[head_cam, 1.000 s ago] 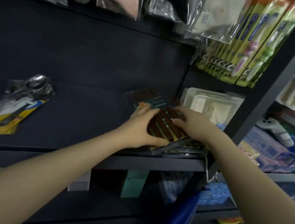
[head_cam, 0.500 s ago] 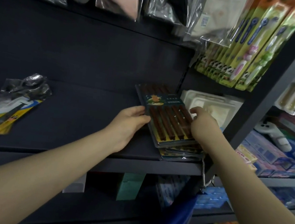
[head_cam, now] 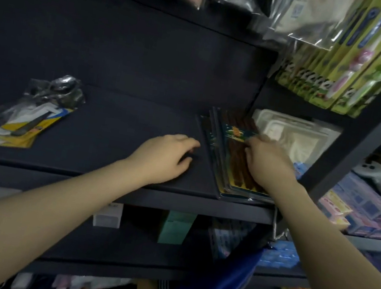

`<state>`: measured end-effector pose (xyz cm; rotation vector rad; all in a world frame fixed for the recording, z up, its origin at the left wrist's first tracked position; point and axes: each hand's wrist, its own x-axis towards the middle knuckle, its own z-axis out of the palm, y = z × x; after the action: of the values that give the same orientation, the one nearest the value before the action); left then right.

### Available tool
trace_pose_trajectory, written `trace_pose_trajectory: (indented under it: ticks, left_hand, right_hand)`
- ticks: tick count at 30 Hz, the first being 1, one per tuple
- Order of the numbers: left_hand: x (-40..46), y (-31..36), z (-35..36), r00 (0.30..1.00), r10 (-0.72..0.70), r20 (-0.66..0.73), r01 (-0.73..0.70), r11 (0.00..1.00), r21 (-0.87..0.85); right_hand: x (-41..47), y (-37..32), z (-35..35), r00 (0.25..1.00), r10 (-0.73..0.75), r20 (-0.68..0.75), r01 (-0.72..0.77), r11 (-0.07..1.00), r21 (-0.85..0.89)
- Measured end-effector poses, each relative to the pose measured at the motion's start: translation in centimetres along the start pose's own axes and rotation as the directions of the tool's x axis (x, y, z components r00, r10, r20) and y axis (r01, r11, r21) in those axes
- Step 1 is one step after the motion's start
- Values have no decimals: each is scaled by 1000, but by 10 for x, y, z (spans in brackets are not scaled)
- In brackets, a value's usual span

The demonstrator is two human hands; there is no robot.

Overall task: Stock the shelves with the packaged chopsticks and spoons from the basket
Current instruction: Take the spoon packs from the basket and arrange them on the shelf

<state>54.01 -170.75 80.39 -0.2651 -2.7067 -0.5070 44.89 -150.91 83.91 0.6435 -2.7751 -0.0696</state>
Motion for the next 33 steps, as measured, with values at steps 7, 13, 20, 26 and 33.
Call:
trace_pose_trajectory:
  ticks: [7,13,20,26,33]
  left_hand:
    - [-124,-53,-47,980,-48,-195,57,998,41]
    - [-293,-112,-90,927,-347,-139,365,920,141]
    - [-531,-207,-139,644,-764,-35,759,633,148]
    - [-687,-278,-169,423,-905,38,899,424,106]
    - [-770,-359,-149,386,-922,4,922,386,-36]
  right_hand:
    - [-38,-141,-8,836,-372,-404,509,801,316]
    - [-98,-310,15,679,-684,-268,727,574,377]
    - [-186,-528,52,504,-862,-63,740,393,547]
    - [-254,-693,118,339,-913,229,671,405,621]
    - [-301,-807,247,267,-840,473,768,481,422]
